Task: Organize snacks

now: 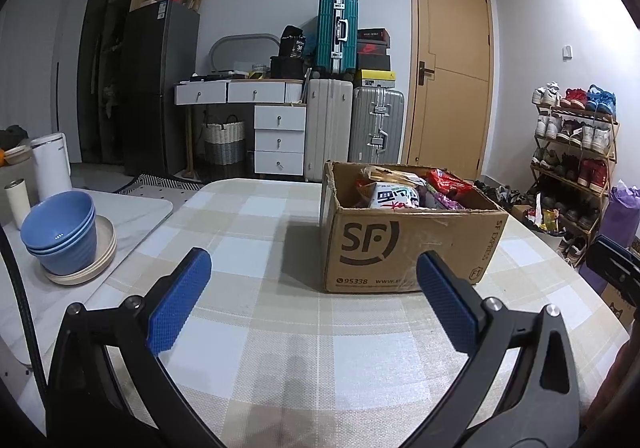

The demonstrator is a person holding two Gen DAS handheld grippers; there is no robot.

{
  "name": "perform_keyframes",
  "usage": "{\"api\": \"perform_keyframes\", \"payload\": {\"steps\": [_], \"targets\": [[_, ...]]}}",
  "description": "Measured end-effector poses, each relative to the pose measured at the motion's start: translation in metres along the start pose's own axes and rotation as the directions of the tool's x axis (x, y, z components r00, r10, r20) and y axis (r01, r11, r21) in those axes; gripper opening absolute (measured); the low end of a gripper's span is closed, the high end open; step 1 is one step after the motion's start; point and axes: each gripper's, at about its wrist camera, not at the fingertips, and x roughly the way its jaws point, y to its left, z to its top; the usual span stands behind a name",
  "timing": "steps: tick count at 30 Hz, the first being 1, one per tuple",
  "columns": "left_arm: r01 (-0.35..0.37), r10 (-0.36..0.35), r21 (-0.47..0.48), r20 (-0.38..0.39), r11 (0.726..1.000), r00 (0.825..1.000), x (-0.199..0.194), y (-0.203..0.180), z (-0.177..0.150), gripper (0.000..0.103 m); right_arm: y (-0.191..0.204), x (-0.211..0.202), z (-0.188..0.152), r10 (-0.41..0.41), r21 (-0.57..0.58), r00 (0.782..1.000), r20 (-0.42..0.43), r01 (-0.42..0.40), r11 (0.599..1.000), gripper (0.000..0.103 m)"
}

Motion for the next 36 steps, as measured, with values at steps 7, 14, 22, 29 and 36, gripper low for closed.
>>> {"api": "perform_keyframes", "payload": {"steps": [7,14,22,29,36], "targets": [[-0.007,0.007,-0.001,-0.001,1.0,1.0,-0.0035,-0.0007,0.0012,0.103,0.0007,-0.0004,-0.0006,0.0,0.001,1.0,-0.003,0.0,1.0,0.091],[-0.002,0.002,0.001,-0.006,1.0,1.0,-0.005,-0.0009,0.001,0.103,0.0016,0.0001,-0.0015,-0.002,0.0,1.0,-0.006,0.002,1.0,0.091],[0.002,-0.002,0.004,-0.005,1.0,1.0,-0.0073,-0.0012,0.0009,0.103,0.0022,0.0005,-0.0021,-0.005,-0.003,1.0,-0.008,0.005,1.0,0.091],[-0.011,0.011,-0.002,-0.002,1.0,1.0,-0.0072,0.003,0.0006,0.103,0.0006,0.0033,-0.004,-0.006,-0.002,1.0,-0.014,0.006,1.0,0.091],[-0.011,0.011,0.001,-0.004,1.0,1.0,-0.0067,0.0035,0.0009,0.103,0.0003,0.0037,-0.0055,-0.006,-0.003,1.0,-0.016,0.006,1.0,0.091]]}}
